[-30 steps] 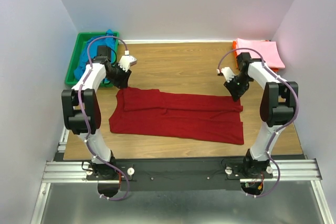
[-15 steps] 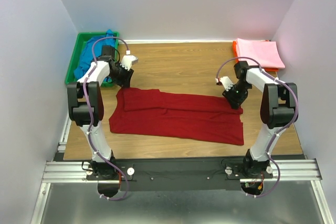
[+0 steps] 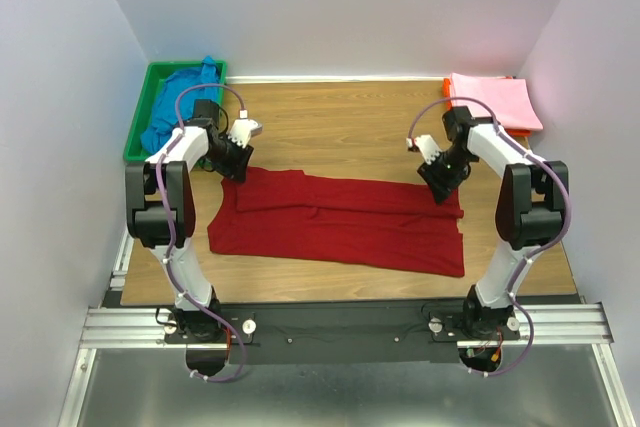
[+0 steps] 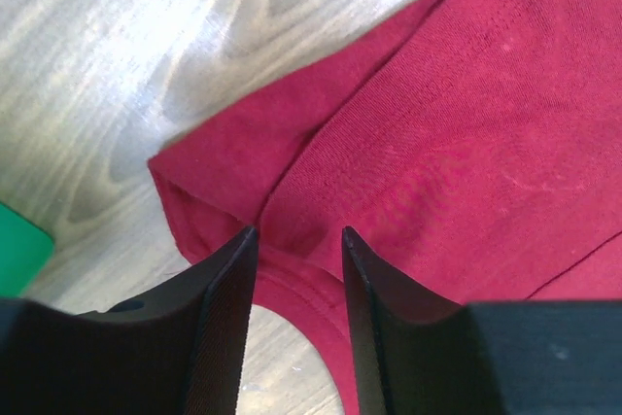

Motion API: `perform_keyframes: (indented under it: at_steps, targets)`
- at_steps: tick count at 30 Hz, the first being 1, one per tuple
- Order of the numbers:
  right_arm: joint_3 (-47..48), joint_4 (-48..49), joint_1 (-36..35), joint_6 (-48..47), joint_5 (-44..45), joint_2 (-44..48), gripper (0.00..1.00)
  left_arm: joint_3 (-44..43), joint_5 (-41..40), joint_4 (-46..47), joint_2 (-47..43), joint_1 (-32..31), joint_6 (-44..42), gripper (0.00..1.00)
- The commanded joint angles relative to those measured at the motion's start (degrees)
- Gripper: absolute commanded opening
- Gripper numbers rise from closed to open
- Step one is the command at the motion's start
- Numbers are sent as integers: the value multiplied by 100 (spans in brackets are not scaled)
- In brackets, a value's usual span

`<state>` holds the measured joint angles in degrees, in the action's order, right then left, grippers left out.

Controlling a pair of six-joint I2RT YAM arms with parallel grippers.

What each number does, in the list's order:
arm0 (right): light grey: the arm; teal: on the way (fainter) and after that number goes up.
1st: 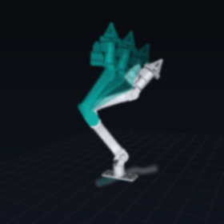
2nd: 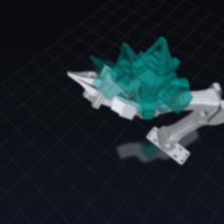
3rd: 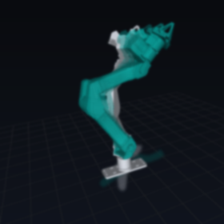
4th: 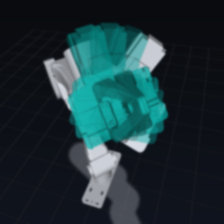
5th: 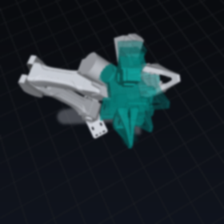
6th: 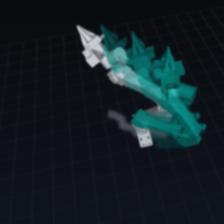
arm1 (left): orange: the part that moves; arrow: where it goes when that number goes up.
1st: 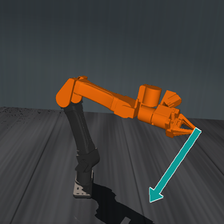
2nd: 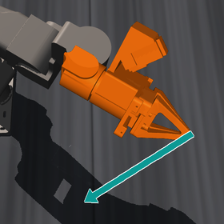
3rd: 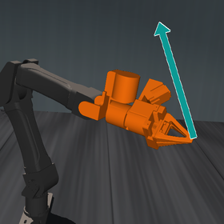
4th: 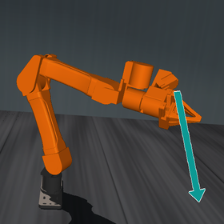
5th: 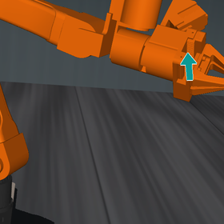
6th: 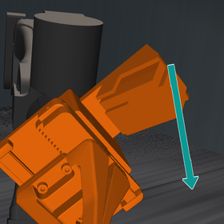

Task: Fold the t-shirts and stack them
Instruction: Fold the tshirt

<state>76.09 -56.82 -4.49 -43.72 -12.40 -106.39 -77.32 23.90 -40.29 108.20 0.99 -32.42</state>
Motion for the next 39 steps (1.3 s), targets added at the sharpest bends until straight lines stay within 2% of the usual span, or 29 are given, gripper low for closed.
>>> perform_keyframes:
  at_steps: [1,5,9,17,20,24,31,34,39]
  targets:
    - [747,-102,-236,522,-903,250,52,94,-35,30,-299,-29,105,46]
    - [1363,345,-622,1584,-1466,93,51,68,-43,74,-353,-29,113,43]
    - [1987,1066,-1237,2806,-2001,-487,50,6,9,136,-344,-12,193,42]
    - [3551,1840,-2055,4836,-2442,-2296,43,-11,106,206,-344,-20,245,37]
    - [4052,2007,-2336,5223,-2469,-2745,43,-20,220,224,-344,-12,245,33]
    - [4448,2210,-2538,5620,-2460,-3220,44,-29,291,206,-352,-20,254,33]
    - [4871,2377,-2715,6103,-2539,-3932,45,-11,308,171,-414,-12,228,39]
    - [4827,2412,-2785,6121,-2565,-4030,45,-20,361,153,-414,-3,245,46]
    - [4669,2474,-2891,6227,-2723,-4065,49,32,414,171,-440,-3,263,48]
